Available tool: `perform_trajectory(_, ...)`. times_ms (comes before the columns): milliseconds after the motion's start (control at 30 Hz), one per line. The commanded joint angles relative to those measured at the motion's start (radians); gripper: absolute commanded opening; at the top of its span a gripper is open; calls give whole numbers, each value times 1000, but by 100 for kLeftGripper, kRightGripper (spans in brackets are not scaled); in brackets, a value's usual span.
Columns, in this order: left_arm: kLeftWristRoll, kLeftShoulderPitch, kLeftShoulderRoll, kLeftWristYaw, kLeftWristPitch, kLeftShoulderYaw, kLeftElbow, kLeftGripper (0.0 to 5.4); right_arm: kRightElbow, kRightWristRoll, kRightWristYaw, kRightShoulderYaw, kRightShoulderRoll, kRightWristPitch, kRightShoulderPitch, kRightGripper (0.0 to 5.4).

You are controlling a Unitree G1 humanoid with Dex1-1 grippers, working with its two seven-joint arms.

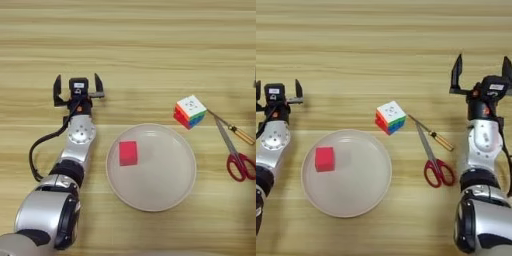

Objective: Move the objects on the table

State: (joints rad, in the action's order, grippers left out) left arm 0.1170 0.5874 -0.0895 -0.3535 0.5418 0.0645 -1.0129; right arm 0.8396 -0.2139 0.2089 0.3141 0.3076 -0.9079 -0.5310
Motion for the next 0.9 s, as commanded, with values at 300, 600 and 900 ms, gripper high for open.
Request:
perform_trajectory(300,11,3,2,-14,-26,-6,11,540,-669,-192,280,-252,-23,407,242,537)
perform_trajectory(600,14,10,6,-32,-29,-10,6,540,-961,-270,484,-416,61,774,393,537)
perform_trajectory(900,19,11,14,-40,-36,-19,11,540,-1069,-273,717,-533,177,968,460,537)
